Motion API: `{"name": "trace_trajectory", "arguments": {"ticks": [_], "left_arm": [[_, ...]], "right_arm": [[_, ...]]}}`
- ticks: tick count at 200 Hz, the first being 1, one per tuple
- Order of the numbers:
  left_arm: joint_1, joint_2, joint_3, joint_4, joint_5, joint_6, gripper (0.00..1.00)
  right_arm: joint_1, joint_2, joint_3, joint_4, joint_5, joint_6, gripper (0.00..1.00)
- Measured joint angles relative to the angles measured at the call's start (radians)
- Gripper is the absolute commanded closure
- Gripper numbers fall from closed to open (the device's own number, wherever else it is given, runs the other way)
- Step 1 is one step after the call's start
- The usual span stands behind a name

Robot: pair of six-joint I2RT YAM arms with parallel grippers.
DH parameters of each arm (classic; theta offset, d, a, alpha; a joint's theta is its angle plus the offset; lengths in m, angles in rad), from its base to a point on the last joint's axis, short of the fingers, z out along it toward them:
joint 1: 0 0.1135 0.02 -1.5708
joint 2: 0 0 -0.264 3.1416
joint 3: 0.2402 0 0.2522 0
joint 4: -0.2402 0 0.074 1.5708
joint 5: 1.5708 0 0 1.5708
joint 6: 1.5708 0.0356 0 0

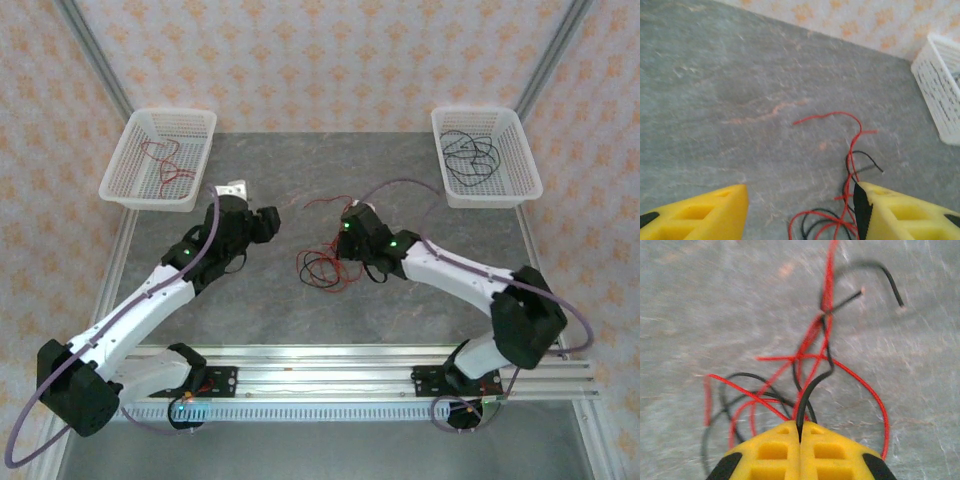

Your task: Untangle the cables

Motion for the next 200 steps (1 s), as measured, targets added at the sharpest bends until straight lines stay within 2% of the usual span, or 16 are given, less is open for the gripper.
{"name": "trace_trajectory", "arguments": {"ticks": [26, 54, 86, 115, 157, 200], "left_arm": [[-0.053, 0.000, -0.057, 0.048, 0.006, -0.011, 0.42], [-0.095, 0.000, -0.119, 0.124, 0.020, -0.018, 0.42], [-0.138, -0.008, -0.215, 0.248, 0.077, -0.016, 0.42], [-0.151, -0.036, -0.322, 0.369, 0.128, -0.017, 0.42], [-0.186, -0.034, -0.414, 0.539, 0.183, -0.027, 0.41], [-0.210, 0.031, -0.430, 0.687, 0.188, -0.052, 0.41]], "right_arm": [[0.000, -0.062, 0.000, 0.023, -0.076, -0.059, 1.00], [-0.014, -0.097, -0.017, 0.074, -0.222, -0.122, 1.00], [-0.073, -0.175, -0.110, 0.183, -0.421, -0.164, 1.00], [-0.117, -0.253, -0.160, 0.266, -0.542, -0.164, 1.00], [-0.123, -0.362, -0.171, 0.414, -0.634, -0.091, 1.00], [-0.123, -0.392, -0.225, 0.523, -0.661, 0.013, 1.00]]}}
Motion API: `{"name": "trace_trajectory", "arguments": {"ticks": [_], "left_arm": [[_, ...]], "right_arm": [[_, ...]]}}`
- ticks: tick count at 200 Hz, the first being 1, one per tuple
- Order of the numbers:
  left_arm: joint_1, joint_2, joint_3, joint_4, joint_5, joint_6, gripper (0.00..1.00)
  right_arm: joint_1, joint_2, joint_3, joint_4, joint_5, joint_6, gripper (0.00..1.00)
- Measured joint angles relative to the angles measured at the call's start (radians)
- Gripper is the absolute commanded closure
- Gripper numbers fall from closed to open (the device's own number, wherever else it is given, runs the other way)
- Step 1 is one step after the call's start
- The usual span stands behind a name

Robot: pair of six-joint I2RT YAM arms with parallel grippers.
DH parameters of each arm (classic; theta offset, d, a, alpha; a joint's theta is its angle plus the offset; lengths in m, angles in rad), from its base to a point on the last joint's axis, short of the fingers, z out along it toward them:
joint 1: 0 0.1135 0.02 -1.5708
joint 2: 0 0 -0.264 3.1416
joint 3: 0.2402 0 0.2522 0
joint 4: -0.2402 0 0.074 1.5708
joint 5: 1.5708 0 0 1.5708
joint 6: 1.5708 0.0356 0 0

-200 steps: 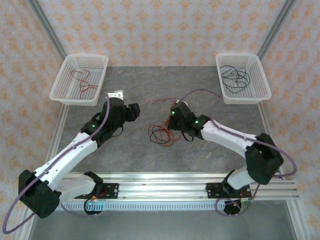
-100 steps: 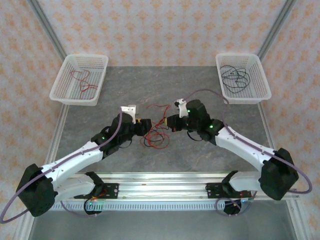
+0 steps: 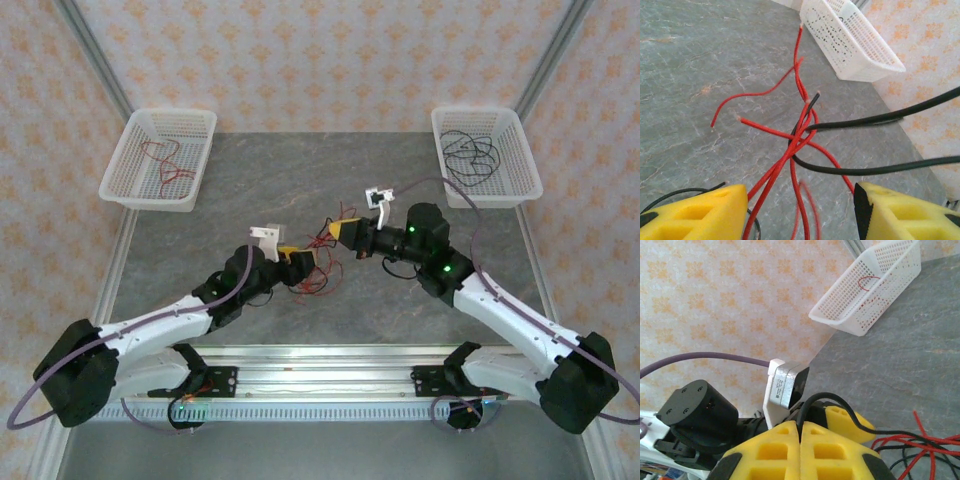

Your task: Untangle the cables

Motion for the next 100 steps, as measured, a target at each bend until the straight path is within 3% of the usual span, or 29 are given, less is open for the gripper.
{"name": "trace_trajectory", "arguments": {"ticks": [72, 85, 100], "left_arm": [[-0.026, 0.264, 0.000, 0.118, -0.038, 0.005, 0.42], [-0.027, 0.297, 0.004, 0.122, -0.067, 0.006, 0.51], [-0.027, 0.337, 0.018, 0.119, -0.118, 0.012, 0.73]], "right_arm": [[0.000, -0.005, -0.006, 0.031, 0.089, 0.135, 1.00], [0.000, -0.005, 0.008, 0.022, 0.106, 0.149, 1.00], [0.000, -0.008, 0.032, 0.007, 0.120, 0.159, 1.00]]}}
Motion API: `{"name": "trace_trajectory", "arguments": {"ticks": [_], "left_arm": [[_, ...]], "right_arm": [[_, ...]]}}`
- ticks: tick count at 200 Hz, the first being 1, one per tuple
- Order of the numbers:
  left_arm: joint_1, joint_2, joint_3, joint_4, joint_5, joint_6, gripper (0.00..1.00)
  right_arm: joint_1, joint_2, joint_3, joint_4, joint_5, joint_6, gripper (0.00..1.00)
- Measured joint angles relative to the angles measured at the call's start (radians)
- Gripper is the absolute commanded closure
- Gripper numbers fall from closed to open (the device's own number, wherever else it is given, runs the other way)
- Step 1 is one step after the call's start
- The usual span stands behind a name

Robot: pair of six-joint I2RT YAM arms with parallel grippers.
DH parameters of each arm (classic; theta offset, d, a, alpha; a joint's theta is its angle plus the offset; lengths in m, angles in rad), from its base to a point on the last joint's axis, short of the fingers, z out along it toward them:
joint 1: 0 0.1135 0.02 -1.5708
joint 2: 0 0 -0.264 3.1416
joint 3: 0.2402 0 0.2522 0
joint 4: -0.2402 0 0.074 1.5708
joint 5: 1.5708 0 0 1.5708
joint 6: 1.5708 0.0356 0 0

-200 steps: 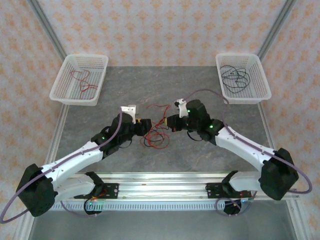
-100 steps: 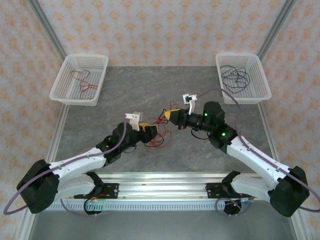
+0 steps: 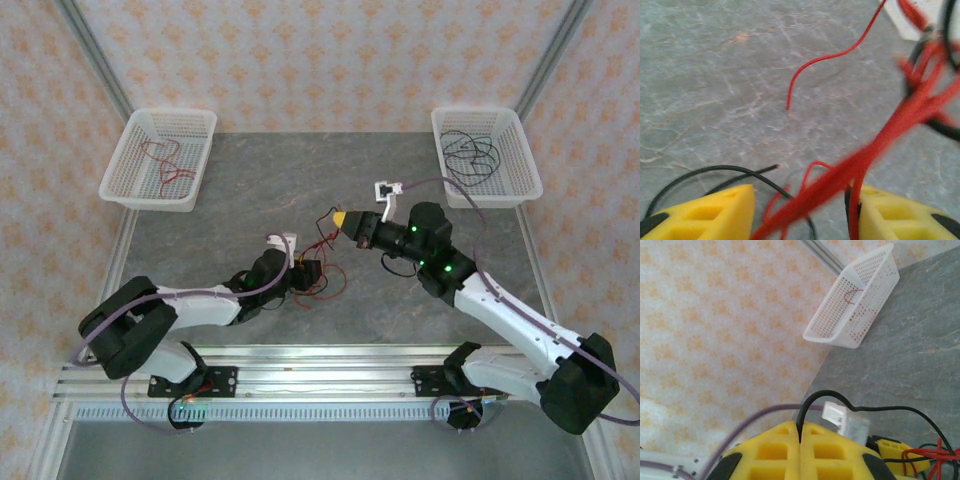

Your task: Untangle the cables

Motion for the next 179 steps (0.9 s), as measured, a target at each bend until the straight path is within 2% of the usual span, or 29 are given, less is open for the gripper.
{"name": "trace_trajectory", "arguments": {"ticks": [10, 38, 107, 179], "left_arm": [[0.000, 0.027, 0.013, 0.000, -0.039, -0.010, 0.83], [0.000, 0.094, 0.057, -0.009, -0.118, -0.004, 1.00], [0.000, 0.173, 0.082, -0.031, -0.204, -0.011, 1.00], [0.016, 0.173, 0.082, -0.073, -0.253, -0.023, 1.00]], "right_arm": [[0.000, -0.007, 0.016, -0.012, 0.011, 0.007, 1.00], [0.000, -0.043, 0.068, -0.063, 0.048, 0.014, 1.00], [0.000, -0.142, 0.233, -0.240, 0.207, 0.004, 1.00], [0.000, -0.144, 0.531, -0.460, 0.429, -0.135, 1.00]]}}
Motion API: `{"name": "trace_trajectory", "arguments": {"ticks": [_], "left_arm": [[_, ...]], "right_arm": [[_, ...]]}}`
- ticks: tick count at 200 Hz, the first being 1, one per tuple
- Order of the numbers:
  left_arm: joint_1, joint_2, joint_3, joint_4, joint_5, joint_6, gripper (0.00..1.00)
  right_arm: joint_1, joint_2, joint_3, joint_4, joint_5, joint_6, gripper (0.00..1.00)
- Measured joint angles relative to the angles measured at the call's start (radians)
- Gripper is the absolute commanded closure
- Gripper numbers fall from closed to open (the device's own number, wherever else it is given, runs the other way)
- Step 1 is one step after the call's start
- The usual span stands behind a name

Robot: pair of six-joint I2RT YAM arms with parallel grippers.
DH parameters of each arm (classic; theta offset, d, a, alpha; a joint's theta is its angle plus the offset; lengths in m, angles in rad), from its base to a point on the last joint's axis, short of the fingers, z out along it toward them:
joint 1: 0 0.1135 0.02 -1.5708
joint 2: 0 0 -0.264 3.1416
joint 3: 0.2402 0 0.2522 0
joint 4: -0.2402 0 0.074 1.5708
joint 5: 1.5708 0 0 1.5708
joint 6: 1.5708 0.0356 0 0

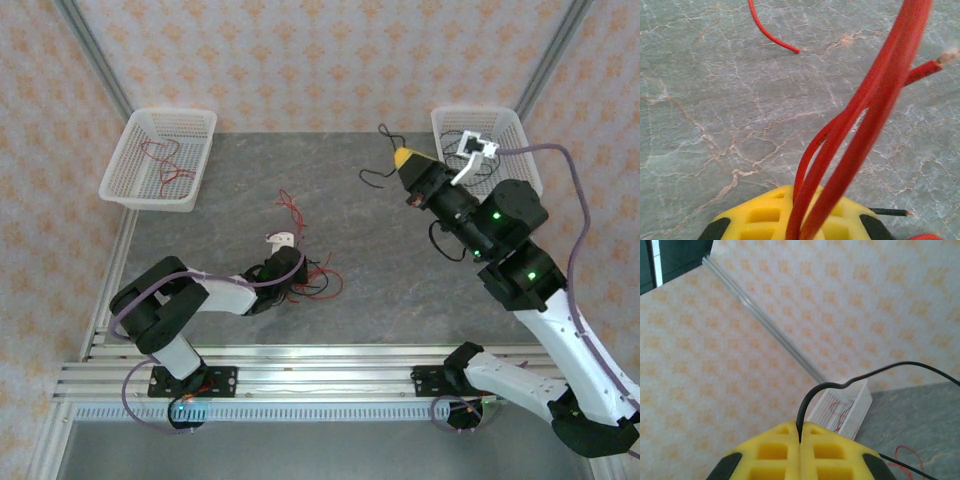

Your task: Untangle the cables

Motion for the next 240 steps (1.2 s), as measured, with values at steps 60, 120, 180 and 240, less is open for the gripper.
{"name": "trace_trajectory", "arguments": {"ticks": [60, 120, 180, 240], "left_arm": [[0.018, -0.016, 0.038, -0.066, 0.077, 0.032, 0.56], [0.018, -0.213, 0.138, -0.197, 0.090, 0.092, 0.32], [0.018, -0.488, 0.182, -0.313, 0.056, 0.128, 0.32], [0.018, -0.667, 0.165, -0.427, 0.020, 0.094, 0.38]], "right_arm": [[-0.041, 0.117, 0.134, -0.137, 0.194, -0.163, 1.00], [-0.446, 0.264, 0.150, -0.157, 0.095, -0.237, 1.00], [-0.700, 0.533, 0.150, -0.072, -0.032, -0.252, 1.00], [-0.746, 0.805, 0.235, -0.029, -0.029, -0.256, 1.00]]}}
